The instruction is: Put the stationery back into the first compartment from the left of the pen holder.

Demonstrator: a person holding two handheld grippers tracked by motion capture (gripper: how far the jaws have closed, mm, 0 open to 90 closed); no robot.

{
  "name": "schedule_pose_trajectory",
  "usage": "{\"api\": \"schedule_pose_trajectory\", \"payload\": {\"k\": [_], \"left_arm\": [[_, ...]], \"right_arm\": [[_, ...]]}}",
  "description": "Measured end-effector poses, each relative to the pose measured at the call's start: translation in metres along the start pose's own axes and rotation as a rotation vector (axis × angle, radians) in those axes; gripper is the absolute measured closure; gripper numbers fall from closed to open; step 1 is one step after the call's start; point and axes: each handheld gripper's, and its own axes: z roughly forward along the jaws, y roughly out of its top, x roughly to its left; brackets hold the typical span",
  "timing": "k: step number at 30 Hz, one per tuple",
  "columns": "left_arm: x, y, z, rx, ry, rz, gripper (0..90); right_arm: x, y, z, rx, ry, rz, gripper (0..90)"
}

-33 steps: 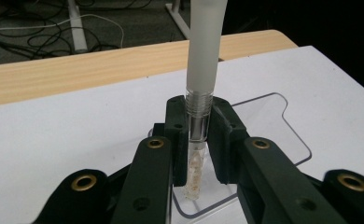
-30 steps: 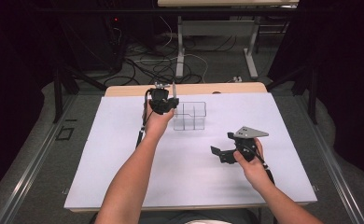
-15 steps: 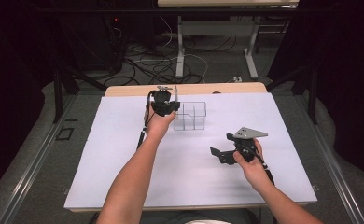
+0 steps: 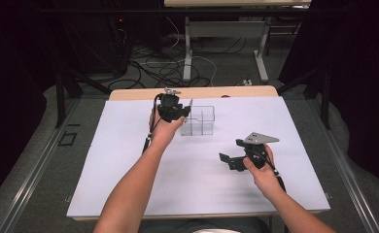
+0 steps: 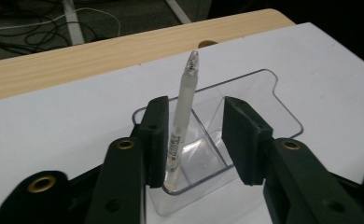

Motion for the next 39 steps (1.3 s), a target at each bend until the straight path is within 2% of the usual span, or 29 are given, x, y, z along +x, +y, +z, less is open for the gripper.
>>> {"api": "schedule_pose_trajectory", "payload": {"k": [6,10,15,21,22,25,27,32,34,39], "left_arm": [[0.0,-0.004,-0.011,-0.017,-0.028,0.052,48.3],[0.0,-0.007,-0.021,-0.028,-0.034,0.07,41.5],[0.0,-0.014,-0.038,-0.062,-0.053,0.066,35.1],[-0.003,-0.026,-0.056,-0.092,-0.078,0.072,33.4],[-0.003,-0.028,-0.06,-0.081,-0.085,0.076,33.3],[-0.002,-0.036,-0.067,-0.065,-0.103,0.044,31.6],[-0.001,-0.041,-0.071,-0.066,-0.116,0.042,29.1],[0.001,-0.054,-0.079,-0.055,-0.112,0.044,15.7],[0.001,-0.06,-0.083,-0.056,-0.098,0.056,14.8],[0.006,-0.076,-0.091,-0.053,-0.11,0.039,1.3]], "right_arm": [[-0.002,0.0,0.0,0.0,-0.011,-0.003,8.2],[-0.002,-0.001,0.0,-0.003,-0.009,0.001,8.2],[-0.002,-0.001,0.0,0.008,-0.01,0.002,8.5],[-0.002,-0.001,0.001,0.008,-0.011,-0.003,8.8],[-0.003,-0.001,0.001,0.007,-0.009,-0.008,8.8],[-0.003,-0.001,0.0,0.011,-0.006,-0.004,8.9],[-0.002,-0.001,0.0,0.01,-0.009,0.002,9.0],[-0.002,-0.001,0.001,0.007,-0.005,-0.009,9.0],[-0.001,-0.001,0.001,0.01,-0.007,-0.006,9.0],[-0.002,-0.001,0.001,0.008,-0.008,-0.007,9.1]]}}
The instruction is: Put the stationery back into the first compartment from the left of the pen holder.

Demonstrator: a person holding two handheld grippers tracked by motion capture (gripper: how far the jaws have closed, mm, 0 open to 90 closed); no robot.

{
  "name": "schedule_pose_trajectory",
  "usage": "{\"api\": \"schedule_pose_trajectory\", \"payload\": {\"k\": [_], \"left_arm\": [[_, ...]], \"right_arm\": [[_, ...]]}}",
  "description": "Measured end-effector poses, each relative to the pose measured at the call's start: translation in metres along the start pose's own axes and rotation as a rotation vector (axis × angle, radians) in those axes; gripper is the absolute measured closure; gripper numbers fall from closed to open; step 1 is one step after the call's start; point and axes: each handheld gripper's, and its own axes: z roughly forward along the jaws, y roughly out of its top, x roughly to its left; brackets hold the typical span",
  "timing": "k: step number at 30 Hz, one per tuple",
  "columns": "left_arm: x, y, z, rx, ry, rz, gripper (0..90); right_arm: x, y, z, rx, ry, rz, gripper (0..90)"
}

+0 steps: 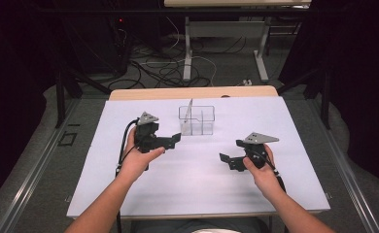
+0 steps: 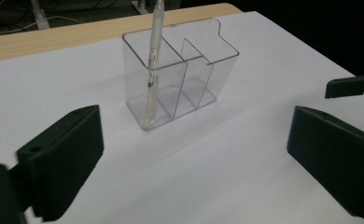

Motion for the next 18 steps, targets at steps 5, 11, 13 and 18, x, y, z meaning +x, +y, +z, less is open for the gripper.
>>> {"api": "schedule_pose_trajectory", "payload": {"k": [5,11,13,18], "left_arm": [[0.007,-0.016,-0.01,0.018,0.009,0.005,0.4],[0.018,-0.037,-0.021,-0.005,0.044,-0.001,0.4],[0.023,-0.043,-0.024,-0.009,0.055,-0.012,0.4],[0.034,-0.054,-0.028,-0.019,0.084,-0.054,0.4]], "right_arm": [[0.0,0.0,0.0,0.003,-0.001,-0.004,9.1],[0.0,0.0,0.0,0.005,-0.004,-0.001,9.1],[0.0,-0.001,0.001,0.006,-0.002,0.003,9.0],[0.001,-0.002,0.002,0.011,0.002,0.001,9.0]]}}
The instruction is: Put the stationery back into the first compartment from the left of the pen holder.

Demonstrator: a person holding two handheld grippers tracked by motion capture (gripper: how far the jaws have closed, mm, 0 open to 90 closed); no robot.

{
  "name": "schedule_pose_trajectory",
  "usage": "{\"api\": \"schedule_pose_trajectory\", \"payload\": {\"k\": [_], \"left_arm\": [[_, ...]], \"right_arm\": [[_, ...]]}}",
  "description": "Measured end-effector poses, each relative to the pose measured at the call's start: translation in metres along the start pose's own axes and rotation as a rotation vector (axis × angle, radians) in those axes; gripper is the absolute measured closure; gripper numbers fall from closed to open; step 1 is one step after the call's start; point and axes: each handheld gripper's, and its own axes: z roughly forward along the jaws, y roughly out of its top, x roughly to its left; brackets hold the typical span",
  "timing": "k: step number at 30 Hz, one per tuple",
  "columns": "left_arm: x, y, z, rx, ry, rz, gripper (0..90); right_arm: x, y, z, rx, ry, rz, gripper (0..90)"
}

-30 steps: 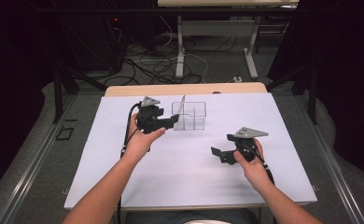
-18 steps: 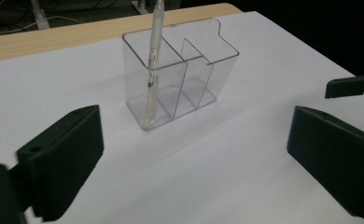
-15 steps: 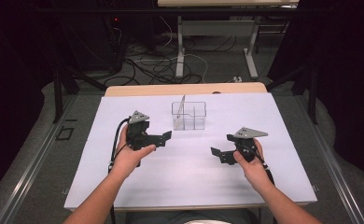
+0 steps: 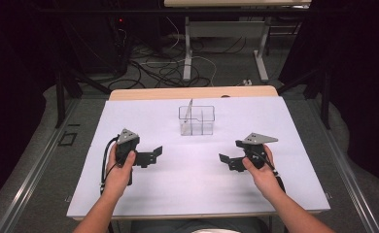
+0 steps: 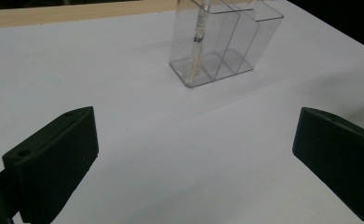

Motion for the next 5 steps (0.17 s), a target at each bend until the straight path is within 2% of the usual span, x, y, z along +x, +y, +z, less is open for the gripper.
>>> {"api": "schedule_pose_trajectory", "payload": {"k": [2,5], "left_arm": [[0.0033,-0.0031,-0.0015,-0.007,0.011,-0.023,0.4],[0.0069,-0.0058,-0.0046,-0.01,0.022,-0.013,0.4]], "right_arm": [[-0.0001,0.0002,0.0001,0.0,0.003,-0.004,9.1],[-0.0012,0.0001,-0.0004,0.0,-0.001,0.003,9.0]]}}
